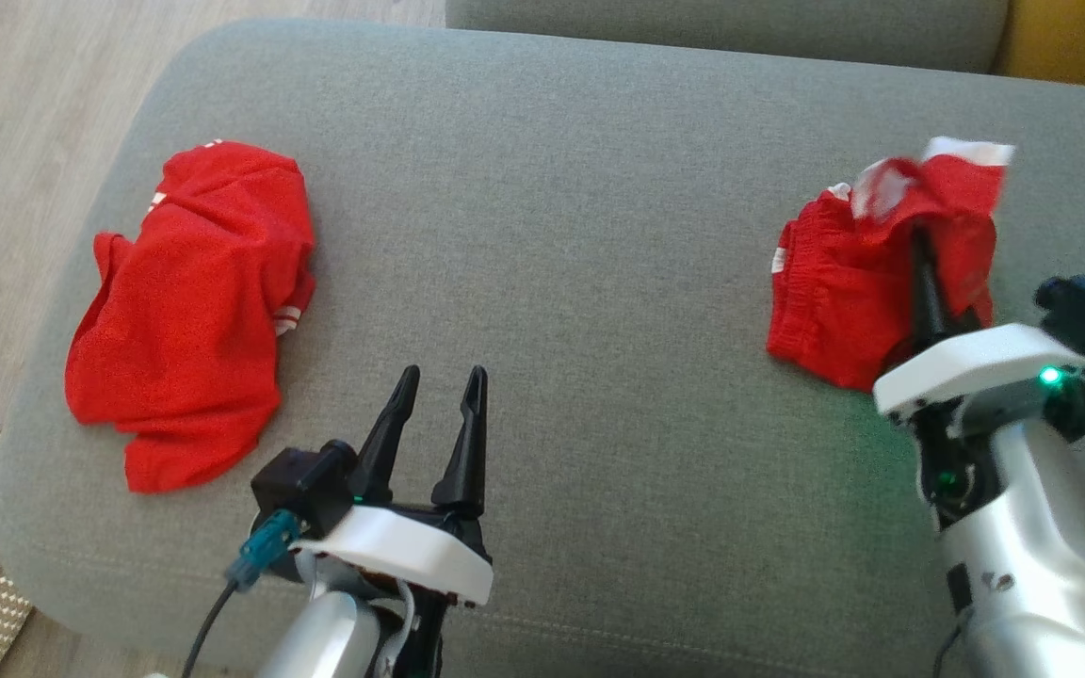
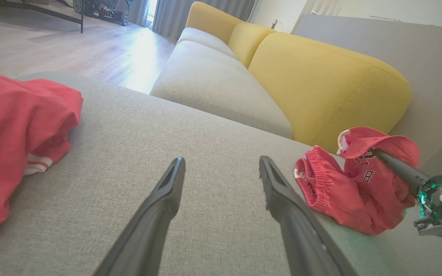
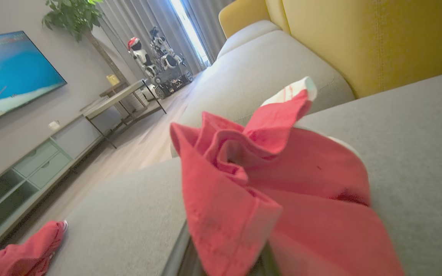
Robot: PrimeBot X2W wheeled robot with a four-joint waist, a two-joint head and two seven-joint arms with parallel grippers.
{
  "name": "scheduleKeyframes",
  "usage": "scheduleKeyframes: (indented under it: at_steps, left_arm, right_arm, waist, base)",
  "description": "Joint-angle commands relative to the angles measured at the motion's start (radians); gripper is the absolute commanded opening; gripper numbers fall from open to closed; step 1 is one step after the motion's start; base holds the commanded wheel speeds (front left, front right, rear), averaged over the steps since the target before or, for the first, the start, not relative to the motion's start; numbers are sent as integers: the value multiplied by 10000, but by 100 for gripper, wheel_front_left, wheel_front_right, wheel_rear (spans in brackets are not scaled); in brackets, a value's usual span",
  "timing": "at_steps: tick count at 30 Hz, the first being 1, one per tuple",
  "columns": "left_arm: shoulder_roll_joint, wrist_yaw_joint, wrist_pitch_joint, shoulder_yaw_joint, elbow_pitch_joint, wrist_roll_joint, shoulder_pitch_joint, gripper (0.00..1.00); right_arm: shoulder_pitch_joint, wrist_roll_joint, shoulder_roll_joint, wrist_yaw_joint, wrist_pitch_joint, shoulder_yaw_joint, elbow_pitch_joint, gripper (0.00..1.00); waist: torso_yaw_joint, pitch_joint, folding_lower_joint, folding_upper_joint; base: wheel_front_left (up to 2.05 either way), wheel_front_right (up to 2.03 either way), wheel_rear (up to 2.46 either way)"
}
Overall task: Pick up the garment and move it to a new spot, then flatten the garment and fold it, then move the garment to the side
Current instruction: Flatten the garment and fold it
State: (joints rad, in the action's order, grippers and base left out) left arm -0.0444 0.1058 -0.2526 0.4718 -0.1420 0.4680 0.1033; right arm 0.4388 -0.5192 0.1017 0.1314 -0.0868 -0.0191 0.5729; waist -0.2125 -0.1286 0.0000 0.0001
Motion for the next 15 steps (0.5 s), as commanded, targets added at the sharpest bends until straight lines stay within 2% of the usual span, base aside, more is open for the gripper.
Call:
scheduleKeyframes:
  at_steps: [1, 7, 8, 9, 10, 15]
  left_arm:
    - [-58, 4, -92, -290, 259, -8, 248, 100]
    - [-58, 4, -92, -236, 249, -18, 254, 100]
    - [-58, 6, -92, -222, 252, -12, 260, 100]
    - [-58, 7, -92, -208, 251, -6, 266, 100]
    - [-58, 6, -92, -192, 247, 1, 270, 100]
    - [-58, 9, -92, -146, 219, 39, 273, 100]
  right_arm:
    - [61, -50, 55, -7, 46, -526, -401, 0]
    - [-193, -158, 395, -7, 299, -1818, -364, 0]
    - [-200, -122, 468, -7, 307, -1969, -295, 14]
    - [-193, -61, 535, -7, 273, -2103, -231, 74]
    - [-178, -29, 577, -7, 223, -2236, -181, 100]
    - [-87, -70, 681, -7, -12, -2918, -50, 100]
  waist:
    - [-8, 4, 0, -1]
    - [-63, -17, 0, -1]
    - [-76, -31, 0, -1]
    - [-91, -44, 0, -1]
    - [-109, -57, 0, -1]
    - [-198, -126, 0, -1]
  base:
    - [0, 0, 0]
    - [0, 0, 0]
    - [0, 0, 0]
    - [0, 0, 0]
    - [0, 0, 0]
    - [0, 0, 0]
